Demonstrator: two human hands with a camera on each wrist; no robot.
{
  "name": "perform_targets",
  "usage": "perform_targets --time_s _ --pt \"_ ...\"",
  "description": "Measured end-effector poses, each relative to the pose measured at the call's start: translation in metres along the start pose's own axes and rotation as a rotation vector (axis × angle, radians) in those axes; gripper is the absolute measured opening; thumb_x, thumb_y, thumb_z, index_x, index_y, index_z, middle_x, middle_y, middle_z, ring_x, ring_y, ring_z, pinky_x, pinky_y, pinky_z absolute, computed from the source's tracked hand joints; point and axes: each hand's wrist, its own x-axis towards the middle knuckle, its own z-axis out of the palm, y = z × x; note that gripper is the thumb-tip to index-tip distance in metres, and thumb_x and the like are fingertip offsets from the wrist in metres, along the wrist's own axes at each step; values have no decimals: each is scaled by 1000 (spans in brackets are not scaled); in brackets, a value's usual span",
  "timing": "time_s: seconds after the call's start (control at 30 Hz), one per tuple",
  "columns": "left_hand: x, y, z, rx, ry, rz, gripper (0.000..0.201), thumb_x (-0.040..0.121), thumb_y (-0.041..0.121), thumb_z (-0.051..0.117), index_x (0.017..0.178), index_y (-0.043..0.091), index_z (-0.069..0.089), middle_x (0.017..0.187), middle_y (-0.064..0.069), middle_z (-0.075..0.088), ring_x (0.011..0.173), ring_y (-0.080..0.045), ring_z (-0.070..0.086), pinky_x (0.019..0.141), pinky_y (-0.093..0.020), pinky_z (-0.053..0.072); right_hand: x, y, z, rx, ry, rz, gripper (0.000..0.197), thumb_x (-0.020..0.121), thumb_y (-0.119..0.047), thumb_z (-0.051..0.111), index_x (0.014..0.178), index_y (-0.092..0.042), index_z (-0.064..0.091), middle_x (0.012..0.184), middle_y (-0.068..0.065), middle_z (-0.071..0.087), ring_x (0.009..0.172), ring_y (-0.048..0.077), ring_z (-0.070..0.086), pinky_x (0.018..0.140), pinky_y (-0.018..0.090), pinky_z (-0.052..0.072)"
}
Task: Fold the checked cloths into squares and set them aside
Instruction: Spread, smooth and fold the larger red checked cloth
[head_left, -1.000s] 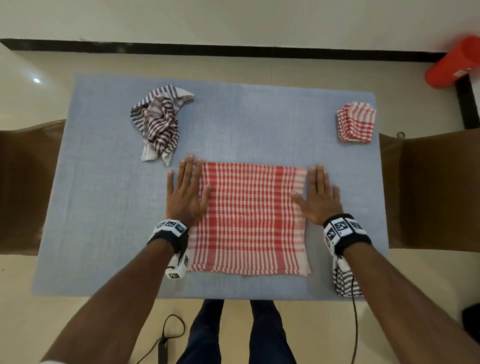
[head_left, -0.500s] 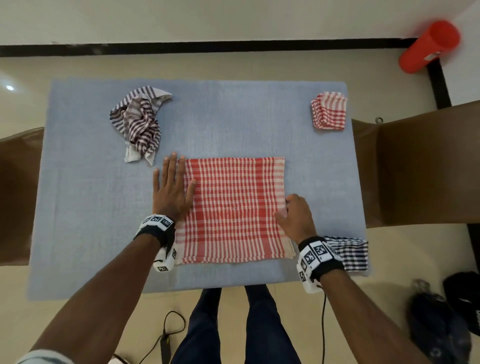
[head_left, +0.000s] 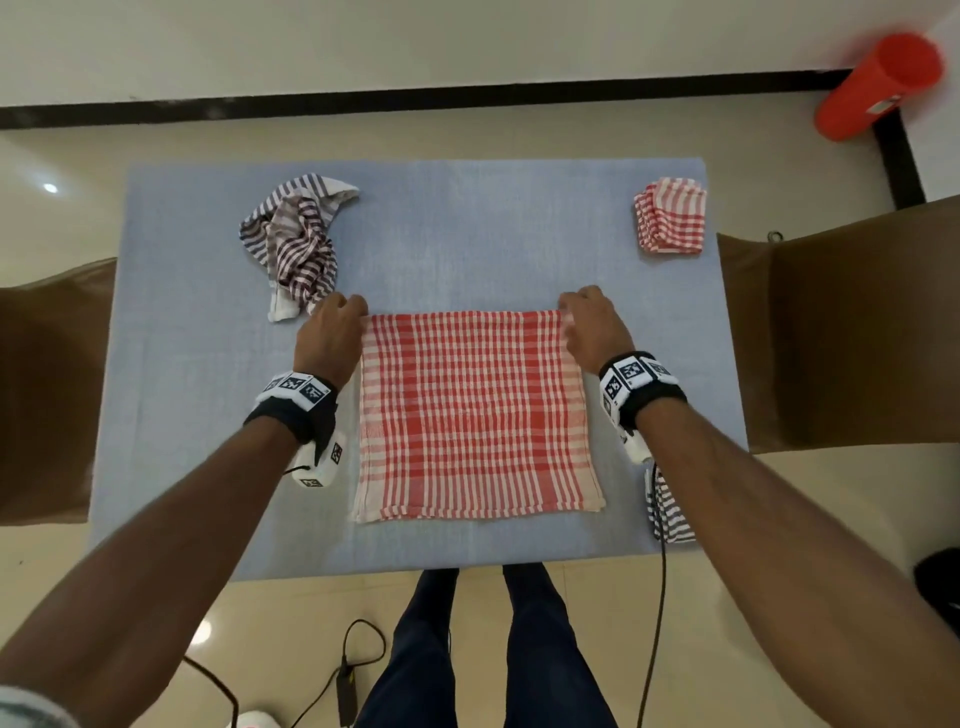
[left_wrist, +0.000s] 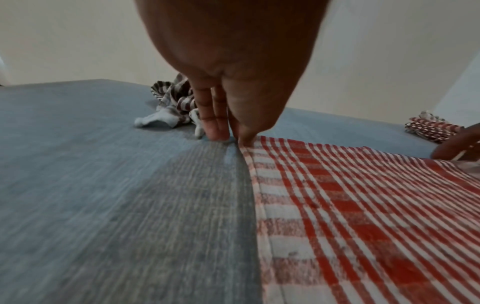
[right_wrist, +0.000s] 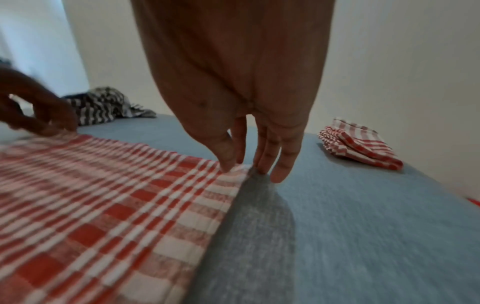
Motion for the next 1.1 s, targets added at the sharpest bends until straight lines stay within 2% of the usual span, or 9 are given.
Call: perform_targets --time_s 0.1,0.23,0.33,0.47,0.6,0.73,0.83,0.97,1.1 --pt "1 4 -3 1 -17 -29 11 102 20 54 101 9 57 95 -11 55 78 -24 51 64 -37 41 10 1 -4 -56 16 1 23 97 -4 55 116 -6 67 116 17 63 108 34 60 89 44 51" --pt "-4 1 -9 45 -33 4 12 101 18 57 97 9 61 95 -12 56 79 -28 55 63 -38 44 8 7 -7 -5 66 39 15 93 -14 64 91 -8 77 92 10 74 88 28 70 72 31 50" --pt "-4 2 -20 75 -16 45 9 98 10 59 95 6 67 94 -16 62 84 -34 62 62 -41 48 4 11 -17 49 120 42 10 89 -15 74 93 -7 78 96 11 74 91 26 69 74 29 46" --pt "4 11 -35 90 -1 63 16 99 7 56 89 2 68 83 -19 66 77 -38 65 59 -38 40 12 11 -34 56 181 35 15 85 -23 82 89 -10 77 97 7 74 88 24 69 74 31 49" --pt "23 20 -54 65 84 98 19 100 10 56 87 2 68 82 -18 67 75 -38 65 59 -44 52 19 12 -59 106 323 48 16 83 -26 83 84 -13 74 90 3 74 79 19 68 73 38 59" --pt "31 28 -75 -37 246 106 17 99 15 60 91 4 70 88 -16 68 85 -35 63 64 -43 49 17 16 -77 108 457 -5 13 86 -26 81 91 -15 77 96 4 73 85 18 68 72 29 55" --pt "11 32 -85 -2 309 184 15 97 16 65 90 6 73 92 -14 71 90 -34 62 64 -40 45 -8 17 -71 87 441 -81 9 92 -19 74 98 -13 76 100 7 70 86 20 65 73 24 47" --pt "-42 25 -76 88 220 365 4 89 9 77 88 7 73 95 -14 72 87 -32 64 58 -34 44 -68 16 -40 40 327 -168 7 94 -15 71 92 -9 74 93 8 64 82 19 59 67 27 47" --pt "-95 11 -43 137 21 447 14 80 6 83 90 10 74 97 -12 74 81 -28 64 53 -35 45 -109 26 2 9 250 -167 6 85 -7 79 79 -6 75 85 7 62 74 25 61 56 37 54"
